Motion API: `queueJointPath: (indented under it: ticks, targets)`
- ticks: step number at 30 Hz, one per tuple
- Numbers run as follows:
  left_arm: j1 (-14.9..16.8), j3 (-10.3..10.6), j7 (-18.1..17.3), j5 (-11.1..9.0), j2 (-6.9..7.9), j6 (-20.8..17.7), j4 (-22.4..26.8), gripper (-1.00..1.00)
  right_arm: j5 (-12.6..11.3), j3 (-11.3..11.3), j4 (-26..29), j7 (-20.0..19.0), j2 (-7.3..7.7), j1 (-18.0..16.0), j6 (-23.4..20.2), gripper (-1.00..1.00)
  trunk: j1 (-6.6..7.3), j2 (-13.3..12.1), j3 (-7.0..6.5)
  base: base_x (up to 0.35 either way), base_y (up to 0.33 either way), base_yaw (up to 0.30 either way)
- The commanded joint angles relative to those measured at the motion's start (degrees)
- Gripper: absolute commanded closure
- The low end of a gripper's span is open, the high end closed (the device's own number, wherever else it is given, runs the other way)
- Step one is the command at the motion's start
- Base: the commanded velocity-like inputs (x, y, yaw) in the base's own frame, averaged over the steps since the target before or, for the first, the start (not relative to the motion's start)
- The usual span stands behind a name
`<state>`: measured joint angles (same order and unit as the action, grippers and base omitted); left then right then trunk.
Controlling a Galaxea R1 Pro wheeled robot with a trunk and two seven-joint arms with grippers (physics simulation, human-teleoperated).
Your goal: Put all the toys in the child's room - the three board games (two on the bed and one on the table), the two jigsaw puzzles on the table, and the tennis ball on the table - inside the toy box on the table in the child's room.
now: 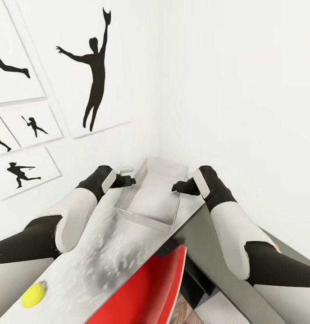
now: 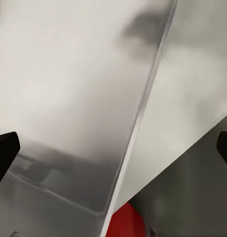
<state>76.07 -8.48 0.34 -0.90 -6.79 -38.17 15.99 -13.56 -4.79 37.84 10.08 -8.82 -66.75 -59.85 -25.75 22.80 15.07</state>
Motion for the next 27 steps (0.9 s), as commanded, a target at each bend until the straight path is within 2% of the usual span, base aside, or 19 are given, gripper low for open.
queueJointPath:
  ticks: [1,27]
  targets:
    - [0.0,-0.3,0.0,-0.1,-0.04,-0.3,0.0,-1.00,-0.6,-0.2,0.0,0.6,-0.06,-0.1,-0.2,-1.00,-0.03,0.1,0.21,0.000,0.000,0.000]
    - [0.0,-0.3,0.2,0.0,-0.49,0.6,-0.3,-1.00,-0.9,-0.3,-0.2,0.0,-0.14,-0.1,-0.2,-1.00,-0.03,0.1,2.65,0.000,0.000,0.000]
